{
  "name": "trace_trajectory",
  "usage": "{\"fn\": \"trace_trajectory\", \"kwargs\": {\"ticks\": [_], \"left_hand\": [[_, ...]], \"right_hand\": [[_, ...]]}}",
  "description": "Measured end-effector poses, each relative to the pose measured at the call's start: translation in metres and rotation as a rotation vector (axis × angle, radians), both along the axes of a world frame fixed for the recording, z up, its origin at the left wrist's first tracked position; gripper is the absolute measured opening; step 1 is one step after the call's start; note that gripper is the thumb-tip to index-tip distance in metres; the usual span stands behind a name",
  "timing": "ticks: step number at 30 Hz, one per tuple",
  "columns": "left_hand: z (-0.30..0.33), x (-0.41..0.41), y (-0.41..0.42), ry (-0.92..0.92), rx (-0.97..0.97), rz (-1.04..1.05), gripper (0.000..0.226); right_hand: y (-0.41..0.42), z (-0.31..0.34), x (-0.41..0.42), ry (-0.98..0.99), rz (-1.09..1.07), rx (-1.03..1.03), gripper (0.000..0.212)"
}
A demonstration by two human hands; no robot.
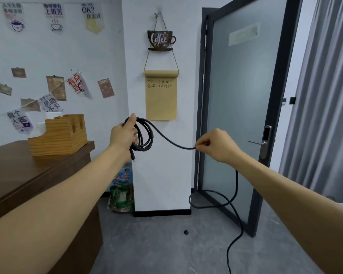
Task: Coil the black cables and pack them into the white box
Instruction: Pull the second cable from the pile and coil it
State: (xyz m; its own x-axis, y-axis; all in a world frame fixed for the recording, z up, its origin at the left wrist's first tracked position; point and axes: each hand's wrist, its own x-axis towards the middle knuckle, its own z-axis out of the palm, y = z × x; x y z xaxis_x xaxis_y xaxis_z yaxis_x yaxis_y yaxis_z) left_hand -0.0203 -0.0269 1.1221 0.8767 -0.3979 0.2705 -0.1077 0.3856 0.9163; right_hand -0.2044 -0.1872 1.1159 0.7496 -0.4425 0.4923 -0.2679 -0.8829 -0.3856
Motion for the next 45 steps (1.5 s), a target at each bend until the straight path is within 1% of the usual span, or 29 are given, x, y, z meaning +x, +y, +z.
{"fn": "trace_trajectory", "kwargs": {"ticks": [2, 3, 4, 6, 9, 11, 16, 18, 20, 21, 22, 24, 26, 29, 31, 33, 35, 37, 39, 41, 43, 45], "left_hand": [[0.002, -0.003, -0.004, -0.108, 0.04, 0.034, 0.037], [0.002, -0.005, -0.006, -0.158, 0.066, 0.049, 0.038], [0.002, -0.008, -0.009, -0.202, 0.09, 0.056, 0.037], [0.001, -0.015, -0.014, -0.263, 0.132, 0.056, 0.036], [-0.002, -0.025, -0.019, -0.315, 0.22, 0.049, 0.036], [-0.004, -0.031, -0.021, -0.305, 0.247, 0.003, 0.039], [-0.011, -0.047, -0.028, -0.339, 0.363, -0.074, 0.046], [-0.014, -0.054, -0.028, -0.292, 0.329, -0.163, 0.047], [-0.016, -0.061, -0.025, -0.242, 0.302, -0.235, 0.046], [-0.016, -0.064, -0.025, -0.227, 0.307, -0.264, 0.045], [-0.017, -0.066, -0.024, -0.214, 0.314, -0.289, 0.046], [-0.018, -0.069, -0.024, -0.165, 0.319, -0.351, 0.047], [-0.019, -0.07, -0.024, -0.125, 0.324, -0.434, 0.049], [-0.019, -0.068, -0.023, -0.111, 0.355, -0.565, 0.047], [-0.02, -0.067, -0.023, -0.109, 0.377, -0.602, 0.043], [-0.022, -0.066, -0.02, -0.117, 0.393, -0.626, 0.039], [-0.023, -0.065, -0.017, -0.173, 0.424, -0.661, 0.038], [-0.024, -0.067, -0.015, -0.24, 0.459, -0.656, 0.041], [-0.024, -0.067, -0.013, -0.255, 0.461, -0.616, 0.041], [-0.022, -0.063, -0.01, -0.221, 0.416, -0.564, 0.044], [-0.02, -0.054, -0.006, -0.164, 0.347, -0.505, 0.048], [-0.018, -0.044, -0.002, -0.108, 0.281, -0.443, 0.049]], "right_hand": [[0.017, 0.008, 0.006, 0.17, 0.019, -0.189, 0.02], [0.025, 0.012, 0.008, 0.231, 0.047, -0.248, 0.021], [0.034, 0.017, 0.01, 0.267, 0.086, -0.278, 0.021], [0.046, 0.027, 0.013, 0.281, 0.17, -0.272, 0.02], [0.052, 0.039, 0.017, 0.235, 0.275, -0.18, 0.013], [0.053, 0.043, 0.018, 0.194, 0.335, -0.093, 0.011], [0.054, 0.035, 0.019, 0.096, 0.445, 0.075, 0.007], [0.051, 0.031, 0.019, 0.038, 0.447, 0.135, 0.006], [0.047, 0.028, 0.019, -0.054, 0.391, 0.185, 0.006], [0.044, 0.027, 0.02, -0.093, 0.345, 0.206, 0.01], [0.042, 0.026, 0.02, -0.115, 0.293, 0.226, 0.02], [0.038, 0.025, 0.02, -0.108, 0.198, 0.261, 0.038], [0.034, 0.024, 0.019, -0.076, 0.147, 0.275, 0.043], [0.031, 0.025, 0.017, -0.028, 0.094, 0.285, 0.045], [0.029, 0.027, 0.012, 0.032, 0.129, 0.319, 0.04], [0.025, 0.029, 0.005, 0.093, 0.243, 0.377, 0.025], [0.02, 0.03, -0.001, 0.126, 0.334, 0.434, 0.012], [0.017, 0.03, -0.004, 0.151, 0.368, 0.466, 0.009], [0.014, 0.028, -0.006, 0.17, 0.356, 0.491, 0.01], [0.009, 0.021, -0.009, 0.136, 0.335, 0.572, 0.014], [0.001, 0.013, -0.012, 0.055, 0.33, 0.684, 0.014], [-0.005, 0.007, -0.014, -0.01, 0.305, 0.738, 0.016]]}}
